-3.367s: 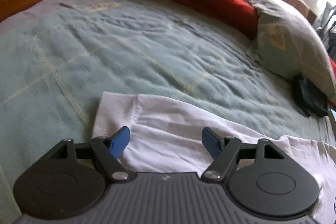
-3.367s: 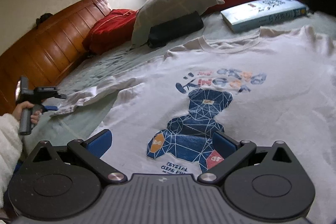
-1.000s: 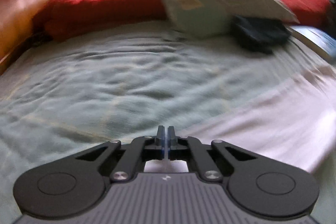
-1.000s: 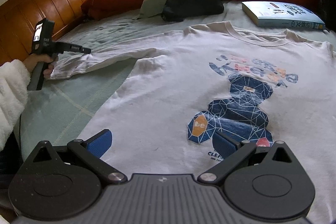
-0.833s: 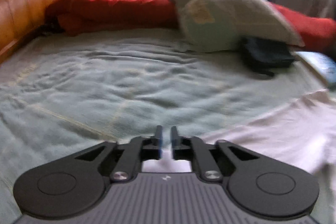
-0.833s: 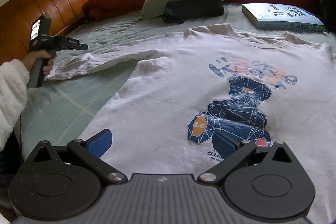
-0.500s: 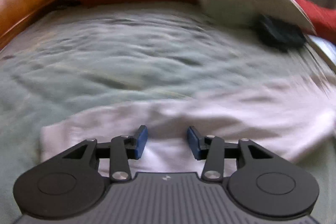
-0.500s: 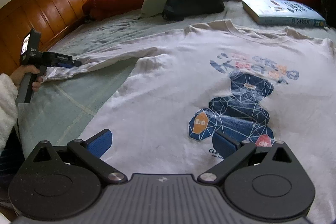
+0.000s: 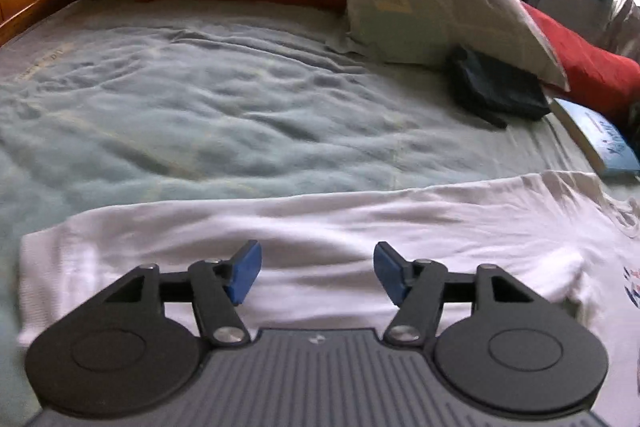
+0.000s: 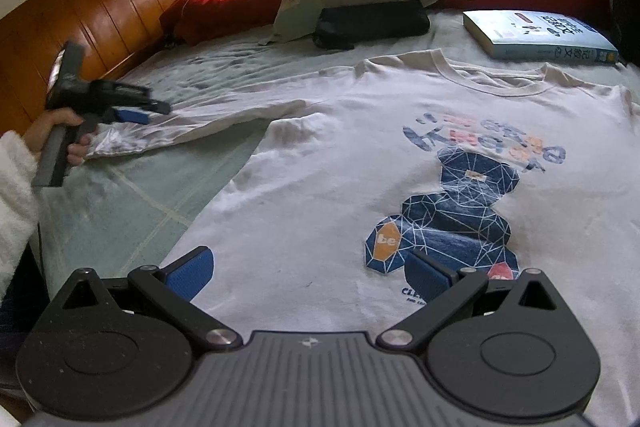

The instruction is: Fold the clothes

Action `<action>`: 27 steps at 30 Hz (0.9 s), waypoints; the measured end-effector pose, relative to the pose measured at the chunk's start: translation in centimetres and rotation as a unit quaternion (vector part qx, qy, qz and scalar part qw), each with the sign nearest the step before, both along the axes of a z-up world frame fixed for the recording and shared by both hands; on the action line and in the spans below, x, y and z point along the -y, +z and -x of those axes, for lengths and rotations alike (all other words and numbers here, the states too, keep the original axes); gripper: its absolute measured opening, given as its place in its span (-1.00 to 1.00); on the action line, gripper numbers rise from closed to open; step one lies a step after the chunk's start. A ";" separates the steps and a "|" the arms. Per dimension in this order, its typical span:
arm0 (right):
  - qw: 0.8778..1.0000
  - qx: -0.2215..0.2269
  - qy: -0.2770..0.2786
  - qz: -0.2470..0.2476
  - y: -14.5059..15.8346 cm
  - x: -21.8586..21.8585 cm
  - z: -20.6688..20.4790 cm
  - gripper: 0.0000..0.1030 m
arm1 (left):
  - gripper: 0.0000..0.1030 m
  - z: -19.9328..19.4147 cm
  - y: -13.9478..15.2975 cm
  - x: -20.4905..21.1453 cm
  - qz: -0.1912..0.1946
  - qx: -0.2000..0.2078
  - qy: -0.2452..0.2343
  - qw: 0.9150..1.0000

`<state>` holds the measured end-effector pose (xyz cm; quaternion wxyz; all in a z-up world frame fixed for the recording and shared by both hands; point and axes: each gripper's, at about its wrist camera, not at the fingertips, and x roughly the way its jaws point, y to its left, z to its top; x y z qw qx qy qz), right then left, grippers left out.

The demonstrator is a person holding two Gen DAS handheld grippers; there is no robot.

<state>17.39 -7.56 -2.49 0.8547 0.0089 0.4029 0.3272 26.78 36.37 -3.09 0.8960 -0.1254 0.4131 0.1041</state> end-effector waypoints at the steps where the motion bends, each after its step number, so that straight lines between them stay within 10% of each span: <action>1: 1.000 0.000 0.000 0.001 0.0 0.0 0.0 1.00 | 0.24 -0.5 -0.5 0.1 -0.002 -0.004 0.008 1.000; 7: 1.000 -0.003 -0.007 0.000 -0.2 0.5 -0.2 1.00 | 0.36 -0.8 -1.6 -1.2 -0.143 -0.028 0.068 0.987; 12: 1.000 -0.003 -0.010 -0.010 0.0 0.8 -0.1 1.00 | 0.31 1.9 0.0 -3.0 -0.083 -0.013 0.084 0.993; 19: 1.000 0.003 -0.001 -0.005 0.6 -0.1 0.7 1.00 | 0.46 2.9 0.1 2.0 -0.041 0.021 -0.060 0.997; 27: 1.000 0.014 -0.015 0.003 1.3 0.9 1.1 1.00 | 0.49 5.9 -1.7 -1.9 -0.079 -0.011 0.036 0.996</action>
